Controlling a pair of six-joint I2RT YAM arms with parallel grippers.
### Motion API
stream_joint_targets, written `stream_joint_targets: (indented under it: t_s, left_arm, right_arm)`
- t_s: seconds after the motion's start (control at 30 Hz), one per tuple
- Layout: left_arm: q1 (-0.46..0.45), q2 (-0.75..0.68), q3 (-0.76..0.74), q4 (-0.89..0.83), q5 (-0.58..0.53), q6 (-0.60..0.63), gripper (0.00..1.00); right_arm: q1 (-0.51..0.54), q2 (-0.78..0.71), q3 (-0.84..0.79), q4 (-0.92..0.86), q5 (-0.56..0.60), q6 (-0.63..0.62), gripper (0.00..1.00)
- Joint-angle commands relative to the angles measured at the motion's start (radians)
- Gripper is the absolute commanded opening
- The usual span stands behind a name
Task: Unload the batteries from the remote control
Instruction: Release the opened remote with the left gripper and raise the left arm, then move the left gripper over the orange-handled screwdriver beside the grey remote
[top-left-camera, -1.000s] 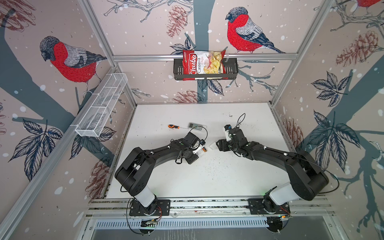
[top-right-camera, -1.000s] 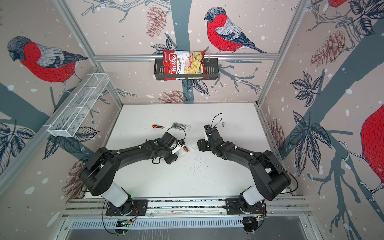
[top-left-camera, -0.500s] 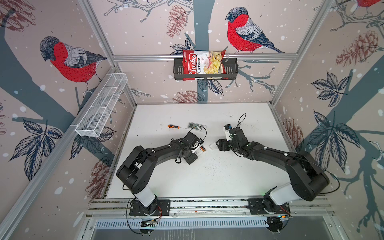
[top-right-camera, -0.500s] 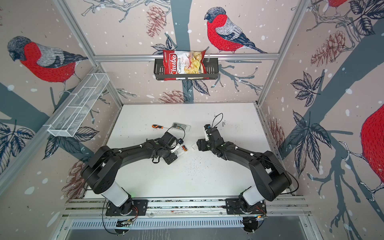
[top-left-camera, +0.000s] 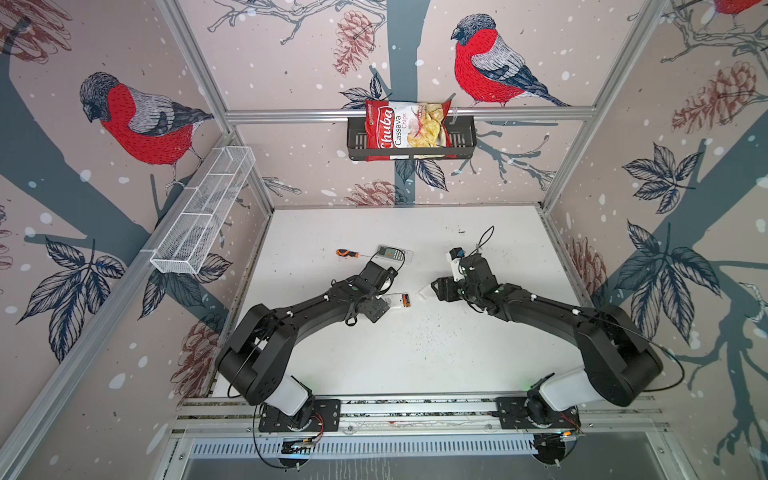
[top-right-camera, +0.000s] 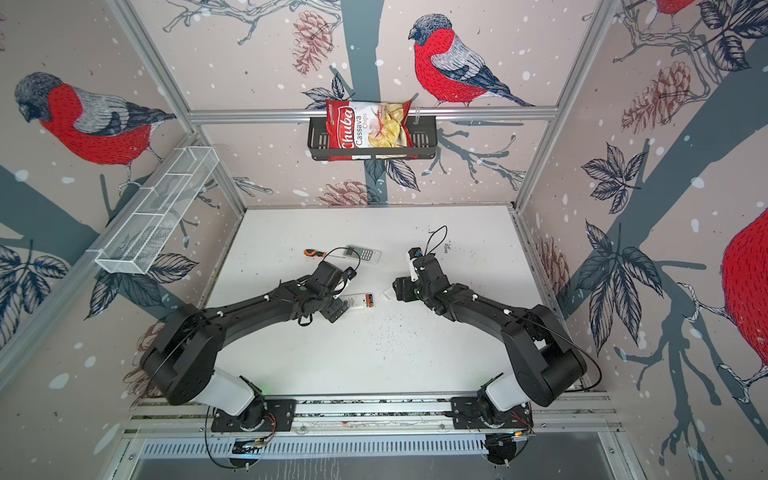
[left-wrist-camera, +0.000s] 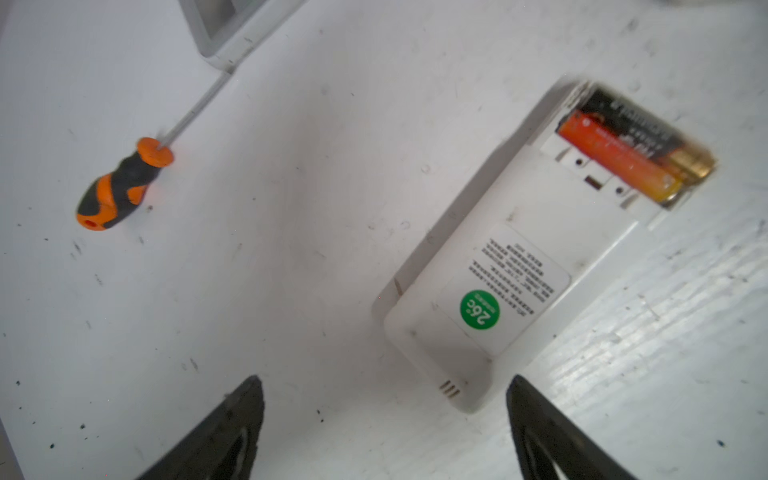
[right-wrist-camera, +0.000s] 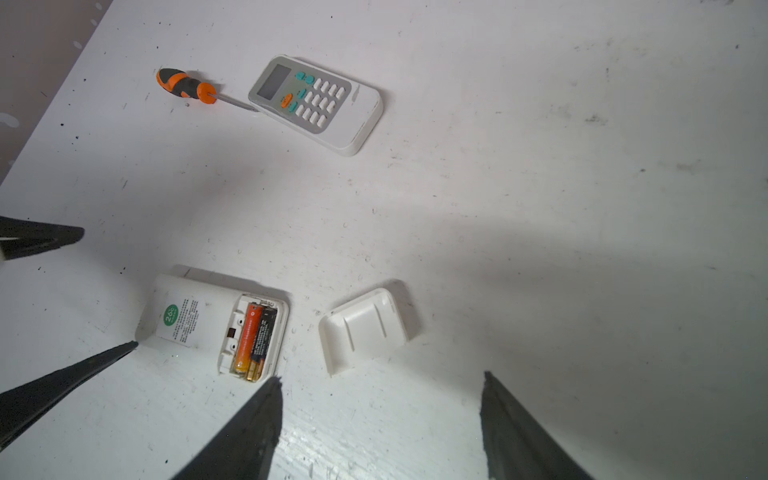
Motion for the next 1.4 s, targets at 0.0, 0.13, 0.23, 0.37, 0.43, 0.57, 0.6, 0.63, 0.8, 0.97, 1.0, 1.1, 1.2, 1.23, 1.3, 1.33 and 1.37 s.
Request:
stream_joint_targets:
  t_s: [0.0,0.13,0.23,0.37,0.43,0.57,0.6,0.63,0.8,0.97,1.0,1.1,1.2,1.23,1.3,1.33,1.37]
  left_arm:
    - [0.031,-0.058,-0.001,0.099,-0.044,-0.064,0.98]
    - [0.145,-0.085,0.082,0.144,-0.092,-0.201,0.98]
    - [0.236,-0.055,0.179,0.141,-0.114,-0.382,0.97]
    - [0.291,0.011,0.278,0.139,-0.155,-0.575,0.92]
    - [0.303,0.053,0.318,0.156,-0.163,-0.596,0.88]
    - [0.335,0.186,0.419,0.146,-0.099,-0.492,0.84]
    - [0.352,0.221,0.448,0.136,-0.055,-0.471,0.83]
    - [0.366,0.255,0.47,0.13,-0.017,-0.456,0.82]
    - [0.433,0.424,0.571,0.108,0.074,-0.42,0.6]
    - [0.449,0.585,0.701,0.046,0.078,-0.37,0.47]
    - [0.449,0.615,0.724,0.036,0.072,-0.359,0.46]
    - [0.45,0.672,0.758,0.034,0.052,-0.33,0.41]
    - [0.451,0.702,0.763,0.045,0.071,-0.31,0.37]
    - [0.454,0.71,0.766,0.041,0.074,-0.31,0.36]
    - [0.453,0.726,0.771,0.029,0.082,-0.312,0.33]
    - [0.454,0.73,0.767,0.031,0.086,-0.309,0.31]
    - [0.453,0.731,0.768,0.018,0.081,-0.31,0.3]
  right_arm:
    - [0.002,-0.017,-0.006,0.022,-0.01,0.006,0.75]
    - [0.001,-0.035,-0.02,0.037,-0.005,0.017,0.75]
    - [0.003,-0.044,-0.031,0.05,0.013,0.03,0.74]
    - [0.003,-0.055,-0.042,0.063,0.03,0.042,0.73]
    - [0.004,-0.057,-0.045,0.067,0.03,0.044,0.73]
    - [0.005,-0.052,-0.041,0.065,0.03,0.04,0.73]
    - [0.006,-0.051,-0.039,0.065,0.029,0.039,0.73]
    - [0.009,-0.05,-0.037,0.063,0.031,0.037,0.73]
    - [0.015,-0.047,-0.033,0.061,0.037,0.032,0.72]
    - [0.025,-0.042,-0.03,0.061,0.041,0.029,0.69]
    - [0.027,-0.041,-0.03,0.061,0.043,0.028,0.69]
    - [0.033,-0.044,-0.034,0.062,0.049,0.028,0.68]
    - [0.038,-0.045,-0.037,0.065,0.054,0.028,0.68]
    - [0.038,-0.043,-0.037,0.065,0.054,0.029,0.68]
    - [0.038,-0.039,-0.034,0.062,0.053,0.027,0.68]
    - [0.039,-0.039,-0.033,0.061,0.054,0.028,0.68]
    - [0.039,-0.041,-0.033,0.059,0.055,0.026,0.68]
